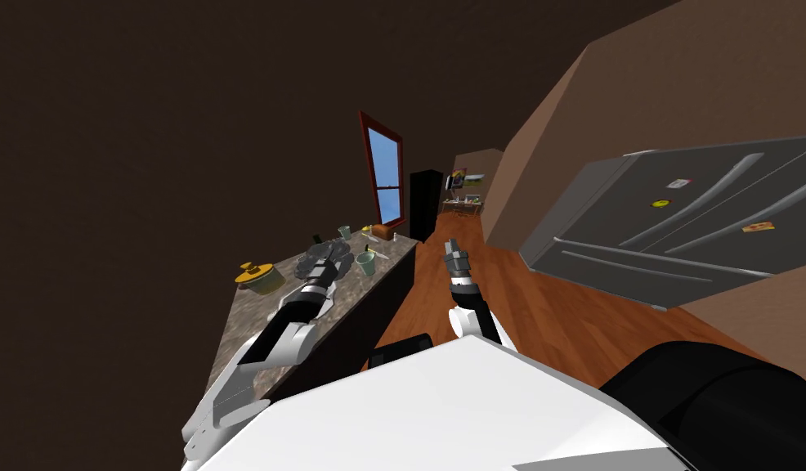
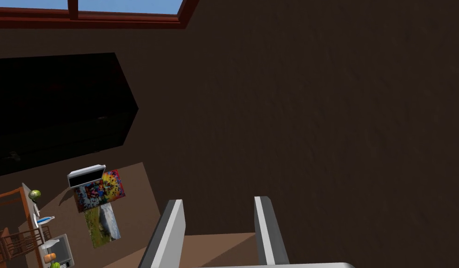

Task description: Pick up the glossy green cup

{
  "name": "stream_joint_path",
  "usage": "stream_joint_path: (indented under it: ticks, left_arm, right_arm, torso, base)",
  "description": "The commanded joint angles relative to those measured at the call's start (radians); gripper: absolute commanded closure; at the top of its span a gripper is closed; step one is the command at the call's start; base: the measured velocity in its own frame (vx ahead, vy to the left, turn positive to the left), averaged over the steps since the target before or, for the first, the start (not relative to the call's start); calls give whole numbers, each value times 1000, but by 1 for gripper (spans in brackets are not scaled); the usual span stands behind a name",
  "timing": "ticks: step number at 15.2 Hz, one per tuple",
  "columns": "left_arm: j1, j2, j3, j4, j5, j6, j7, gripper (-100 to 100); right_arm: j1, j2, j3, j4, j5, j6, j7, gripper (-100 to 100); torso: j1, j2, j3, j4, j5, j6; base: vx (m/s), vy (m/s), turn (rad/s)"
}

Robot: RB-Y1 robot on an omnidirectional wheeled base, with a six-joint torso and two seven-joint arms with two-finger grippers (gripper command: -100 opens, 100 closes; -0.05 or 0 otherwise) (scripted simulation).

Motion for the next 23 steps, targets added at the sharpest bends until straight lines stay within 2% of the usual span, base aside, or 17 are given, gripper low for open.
stream_joint_path:
  ticks: [1, 2, 3, 5, 6, 9, 10, 12, 13, 16, 17, 19, 20, 21, 23]
  left_arm:
    - [-18, 14, 2, 11, 15, 50, -9, -100]
    - [-18, 14, 2, 11, 15, 68, -9, -100]
    - [-45, 36, 6, 25, 39, 94, -19, -100]
    - [-45, 36, 6, 25, 39, 133, -19, -100]
    - [-71, 57, 10, 38, 64, 160, -29, -100]
    - [-71, 57, 10, 38, 64, 201, -29, -100]
    - [-99, 78, 15, 52, 88, 236, -40, -100]
    - [-99, 78, 15, 52, 88, 270, -40, -100]
    - [-126, 98, 19, 66, 114, 293, -51, -100]
    - [-126, 98, 19, 66, 114, 340, -51, -100]
    - [-155, 118, 24, 80, 140, 374, -63, -100]
    - [-155, 118, 24, 80, 140, 411, -63, -100]
    - [-155, 118, 24, 80, 140, 411, -63, -100]
    - [-183, 136, 28, 94, 166, 450, -74, -100]
    - [-183, 136, 28, 94, 166, 483, -74, -100]
  right_arm:
    - [0, 0, 0, 0, 0, 0, 0, 0]
    - [0, 0, 0, 0, 0, 0, 0, 0]
    - [0, 0, 0, 0, 0, 0, 0, 0]
    - [0, 0, 0, 0, 0, 0, 0, 0]
    - [0, 0, 0, 0, 0, 0, 0, 0]
    - [0, 0, 0, 0, 0, 0, 0, 0]
    - [0, 0, 0, 0, 0, 0, 0, 0]
    - [0, 0, 0, 0, 0, 0, 0, 0]
    - [0, 0, 0, 0, 0, 0, 0, 0]
    - [0, 0, 0, 0, 0, 0, 0, 0]
    - [0, 0, 0, 0, 0, 0, 0, 0]
    - [0, 0, 0, 0, 0, 0, 0, 0]
    - [0, 0, 0, 0, 0, 0, 0, 0]
    - [0, 0, 0, 0, 0, 0, 0, 0]
    - [0, 0, 0, 0, 0, 0, 0, 0]
  torso:
    - [0, 0, 0, 0, 0, 0]
    - [0, 0, 0, 0, 0, 0]
    - [0, 0, 0, 0, 0, 0]
    - [0, 0, 0, 0, 0, 0]
    - [0, 0, 0, 0, 0, 0]
    - [0, 0, 0, 0, 0, 0]
    - [0, 0, 0, 0, 0, 0]
    - [0, 0, 0, 0, 0, 0]
    - [0, 0, 0, 0, 0, 0]
    - [0, 0, 0, 0, 0, 0]
    - [0, 0, 0, 0, 0, 0]
    - [0, 0, 0, 0, 0, 0]
    - [0, 0, 0, 0, 0, 0]
    - [0, 0, 0, 0, 0, 0]
    - [0, 0, 0, 0, 0, 0]
  base:
    - [14, -16, -35]
    - [7, -11, -12]
    - [10, -13, -28]
    - [12, -10, -26]
    - [15, -14, -31]
    - [8, -8, -16]
    - [8, -10, -34]
    - [11, -11, -29]
    - [15, -14, -38]
    - [13, -10, -17]
    - [11, -10, -35]
    - [12, -11, -33]
    - [6, -5, 4]
    - [11, -11, -34]
    - [13, -11, -33]
